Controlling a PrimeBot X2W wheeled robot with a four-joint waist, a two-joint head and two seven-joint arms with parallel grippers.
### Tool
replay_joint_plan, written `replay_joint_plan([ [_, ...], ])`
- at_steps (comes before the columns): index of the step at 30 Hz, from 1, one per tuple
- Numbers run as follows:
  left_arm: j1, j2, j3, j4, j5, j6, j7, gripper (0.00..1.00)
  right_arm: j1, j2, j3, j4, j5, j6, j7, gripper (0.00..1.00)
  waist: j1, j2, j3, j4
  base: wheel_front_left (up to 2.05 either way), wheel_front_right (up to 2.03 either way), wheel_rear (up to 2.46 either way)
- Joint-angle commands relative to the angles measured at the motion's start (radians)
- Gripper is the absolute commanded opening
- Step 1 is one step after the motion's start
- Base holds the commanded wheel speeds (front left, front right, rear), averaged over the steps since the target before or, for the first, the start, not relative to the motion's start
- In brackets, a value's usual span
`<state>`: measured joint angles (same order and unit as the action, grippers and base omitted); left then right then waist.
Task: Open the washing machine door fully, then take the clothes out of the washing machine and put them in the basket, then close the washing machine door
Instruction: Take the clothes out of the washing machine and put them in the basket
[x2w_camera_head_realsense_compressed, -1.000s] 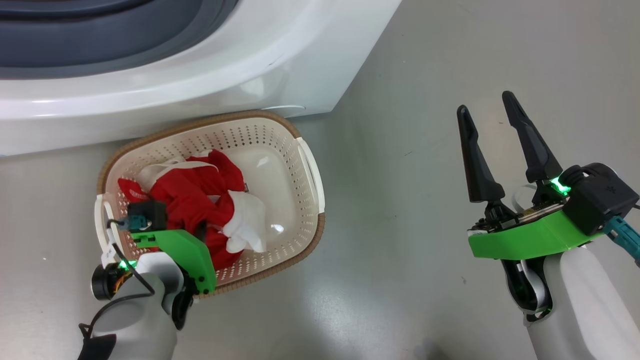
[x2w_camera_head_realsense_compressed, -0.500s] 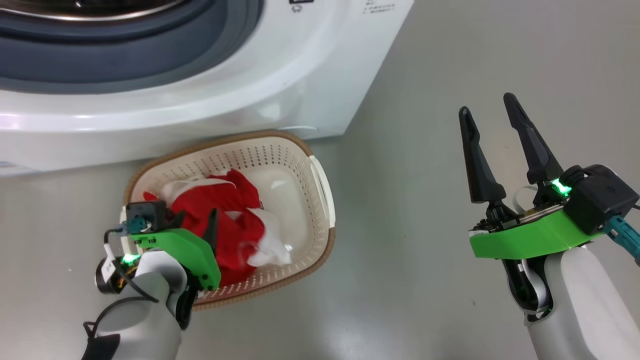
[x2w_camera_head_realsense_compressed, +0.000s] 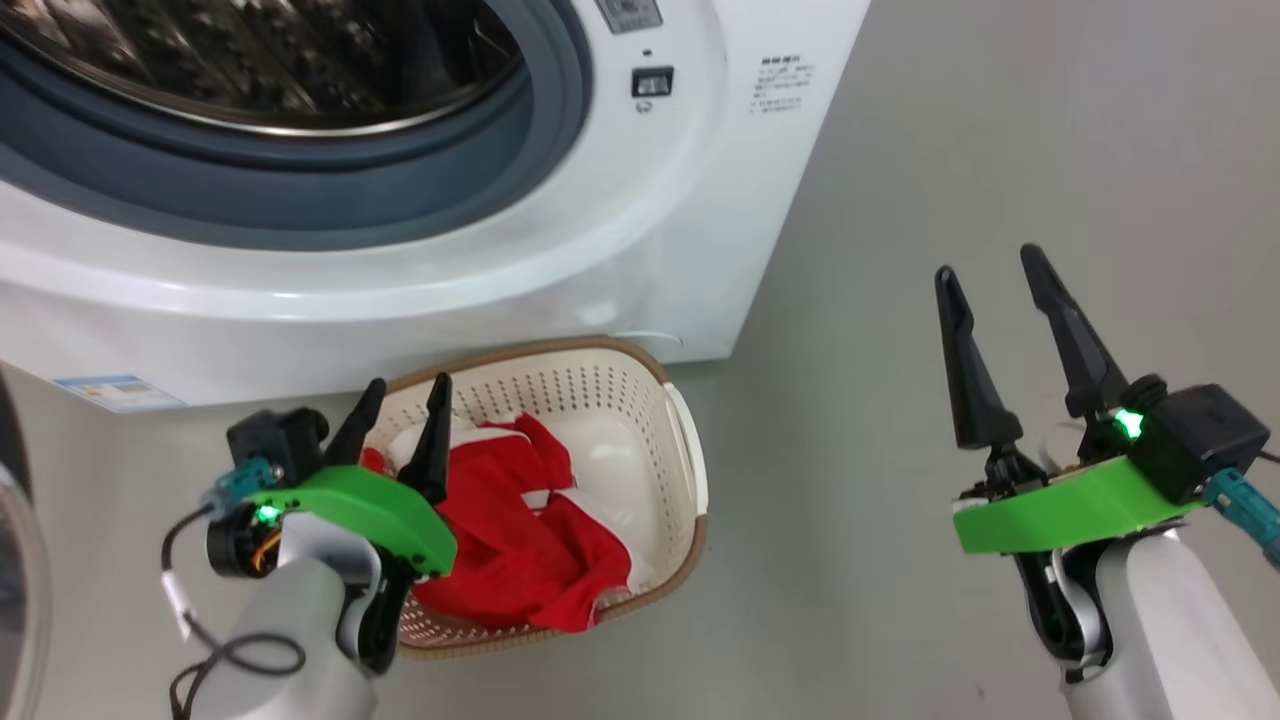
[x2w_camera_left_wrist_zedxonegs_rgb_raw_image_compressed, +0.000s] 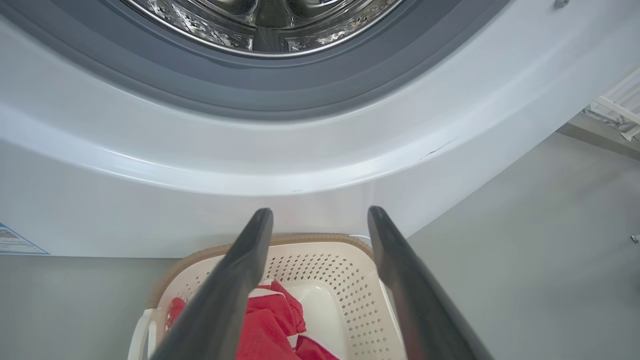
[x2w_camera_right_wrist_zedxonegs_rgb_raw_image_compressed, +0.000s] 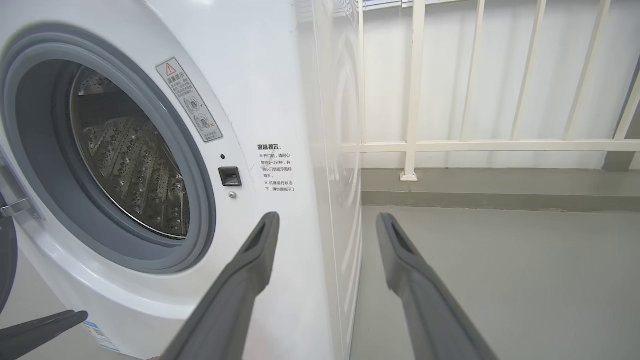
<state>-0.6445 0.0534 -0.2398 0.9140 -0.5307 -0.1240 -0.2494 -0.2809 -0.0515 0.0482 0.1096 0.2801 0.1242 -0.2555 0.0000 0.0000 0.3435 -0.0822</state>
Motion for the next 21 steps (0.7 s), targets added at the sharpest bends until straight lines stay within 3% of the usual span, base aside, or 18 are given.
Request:
replay_joint_plan([
  [1, 0.053, 0.028, 0.052, -0.076, 0.023, -0.004, -0.012, 1.00, 0.021, 0.001, 0.022, -0.015, -0.020, 0.007, -0.006, 1.00, 0.0000, 0.0000, -0.059, 0.033, 0.00, 0.00, 0.00],
  [10, 0.188, 0.023, 0.152, -0.316, 0.134, 0.004, -0.012, 1.00, 0.049, 0.001, 0.011, 0.003, -0.031, 0.007, -0.006, 1.00, 0.0000, 0.0000, -0.148, 0.052, 0.00, 0.00, 0.00],
  [21, 0.319, 0.007, 0.222, -0.508, 0.217, 0.010, -0.012, 1.00, 0.103, 0.001, -0.033, 0.044, -0.064, 0.007, -0.006, 1.00, 0.0000, 0.0000, -0.241, 0.061, 0.00, 0.00, 0.00],
])
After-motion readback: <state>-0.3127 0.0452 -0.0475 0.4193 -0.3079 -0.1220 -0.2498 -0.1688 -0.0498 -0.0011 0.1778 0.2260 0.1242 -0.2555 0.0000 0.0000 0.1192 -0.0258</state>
